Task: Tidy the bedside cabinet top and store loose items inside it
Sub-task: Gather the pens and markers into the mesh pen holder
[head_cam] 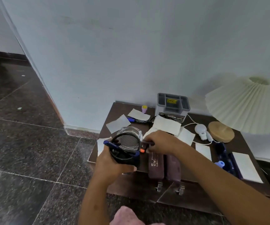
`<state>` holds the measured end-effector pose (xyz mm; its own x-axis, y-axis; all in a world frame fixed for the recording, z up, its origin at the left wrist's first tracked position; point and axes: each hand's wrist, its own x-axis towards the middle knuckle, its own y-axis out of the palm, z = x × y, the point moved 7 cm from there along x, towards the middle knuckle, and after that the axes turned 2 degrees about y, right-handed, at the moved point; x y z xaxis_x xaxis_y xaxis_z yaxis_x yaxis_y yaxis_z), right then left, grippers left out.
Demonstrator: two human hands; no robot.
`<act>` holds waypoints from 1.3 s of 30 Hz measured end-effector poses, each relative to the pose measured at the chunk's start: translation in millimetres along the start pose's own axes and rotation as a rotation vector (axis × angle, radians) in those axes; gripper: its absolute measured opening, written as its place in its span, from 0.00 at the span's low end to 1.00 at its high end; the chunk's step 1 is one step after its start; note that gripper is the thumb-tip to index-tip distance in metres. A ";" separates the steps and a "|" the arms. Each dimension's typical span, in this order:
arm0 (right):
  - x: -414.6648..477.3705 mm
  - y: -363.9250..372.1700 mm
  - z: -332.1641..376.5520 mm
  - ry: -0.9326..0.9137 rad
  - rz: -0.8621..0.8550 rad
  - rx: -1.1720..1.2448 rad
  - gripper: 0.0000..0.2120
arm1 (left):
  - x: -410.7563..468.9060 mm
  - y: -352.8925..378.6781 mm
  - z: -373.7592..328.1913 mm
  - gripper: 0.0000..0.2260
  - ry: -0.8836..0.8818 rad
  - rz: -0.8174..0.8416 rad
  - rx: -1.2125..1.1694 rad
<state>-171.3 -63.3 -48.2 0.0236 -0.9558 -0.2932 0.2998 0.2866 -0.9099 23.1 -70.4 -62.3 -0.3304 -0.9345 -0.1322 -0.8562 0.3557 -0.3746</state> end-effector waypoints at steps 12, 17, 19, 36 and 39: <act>13.2 -4.6 7.3 -0.163 -0.184 -0.256 0.14 | 12.6 24.7 11.8 0.42 0.026 0.020 0.018; 25.3 -5.1 -0.6 -0.102 -0.188 -0.208 0.11 | 19.6 26.5 8.2 0.42 0.058 -0.050 0.035; 31.2 -3.0 -4.2 -0.081 -0.162 -0.215 0.12 | 21.1 28.0 9.0 0.41 0.045 -0.052 0.015; -13.4 -74.6 11.8 -0.031 -0.433 1.540 0.12 | 11.1 -42.2 -87.4 0.20 0.217 -0.135 -0.001; -13.2 -65.8 39.4 0.007 -0.323 1.745 0.13 | 3.3 -7.0 -111.1 0.11 0.198 0.026 -0.297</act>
<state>-153.8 -72.1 27.1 -0.2383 -0.9529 -0.1875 0.8613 -0.2966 0.4126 -16.0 -74.7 41.9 -0.3992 -0.9154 0.0527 -0.9150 0.3941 -0.0863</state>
